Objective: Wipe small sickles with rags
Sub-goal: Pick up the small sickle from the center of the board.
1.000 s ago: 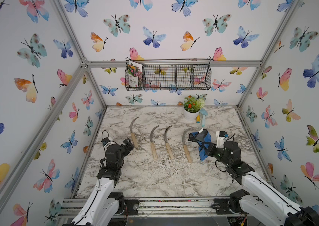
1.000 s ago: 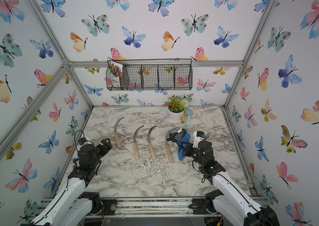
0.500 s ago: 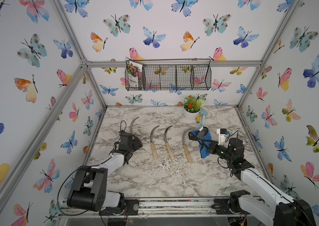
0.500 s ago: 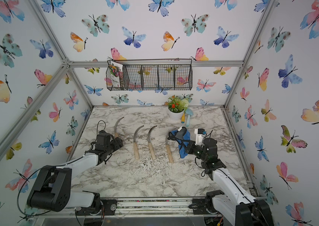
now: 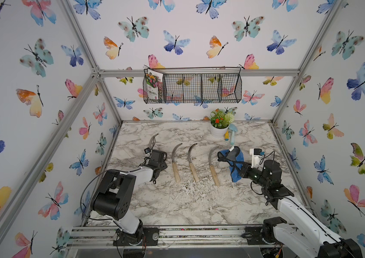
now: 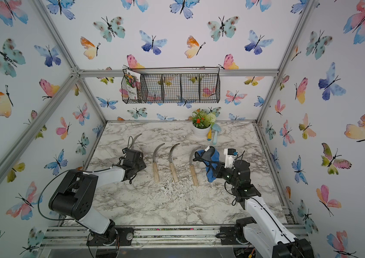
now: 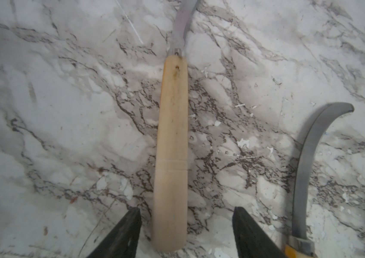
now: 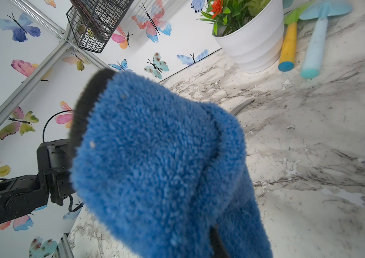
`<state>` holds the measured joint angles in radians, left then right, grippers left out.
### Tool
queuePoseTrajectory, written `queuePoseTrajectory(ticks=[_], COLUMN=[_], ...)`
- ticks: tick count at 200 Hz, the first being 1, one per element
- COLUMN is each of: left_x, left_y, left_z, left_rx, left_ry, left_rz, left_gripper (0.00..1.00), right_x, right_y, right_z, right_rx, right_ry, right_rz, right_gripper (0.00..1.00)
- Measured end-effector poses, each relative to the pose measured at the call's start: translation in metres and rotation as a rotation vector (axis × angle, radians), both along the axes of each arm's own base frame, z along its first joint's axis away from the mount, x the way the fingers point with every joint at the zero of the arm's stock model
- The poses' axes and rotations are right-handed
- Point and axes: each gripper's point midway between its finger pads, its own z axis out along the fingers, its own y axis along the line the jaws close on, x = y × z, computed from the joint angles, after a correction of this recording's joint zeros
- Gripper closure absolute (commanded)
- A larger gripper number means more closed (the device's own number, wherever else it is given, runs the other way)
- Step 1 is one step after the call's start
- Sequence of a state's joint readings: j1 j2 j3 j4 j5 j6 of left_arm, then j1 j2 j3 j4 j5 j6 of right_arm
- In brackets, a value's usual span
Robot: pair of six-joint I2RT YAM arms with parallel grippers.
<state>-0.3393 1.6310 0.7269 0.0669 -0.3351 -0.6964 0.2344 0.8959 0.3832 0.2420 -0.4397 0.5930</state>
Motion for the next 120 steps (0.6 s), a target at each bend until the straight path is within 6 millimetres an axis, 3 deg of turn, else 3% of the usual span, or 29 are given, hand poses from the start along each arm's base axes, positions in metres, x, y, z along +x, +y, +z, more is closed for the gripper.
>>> queuePoseTrajectory(ticks=[54,71,120], left_x=[-0.005,-0.008,-0.015], left_y=[0.018,0.021,0.027], left_z=[-0.011,-0.012,-0.013], left_rx=[0.078,0.088,0.117], left_ry=[0.039,0.042,0.034], left_rz=[0.106,0.129,0.174], left_gripper=[0.47,0.53,0.57], right_x=[-0.006,-0.007,-0.009], right_y=[-0.002,-0.002,-0.003], right_z=[-0.015,-0.017,-0.017], right_rx=[-0.015,-0.017,-0.017], right_ry=[0.041,0.042,0.038], right_rz=[-0.001,0.000,0.000], right_gripper=[0.98,0.98,0.98])
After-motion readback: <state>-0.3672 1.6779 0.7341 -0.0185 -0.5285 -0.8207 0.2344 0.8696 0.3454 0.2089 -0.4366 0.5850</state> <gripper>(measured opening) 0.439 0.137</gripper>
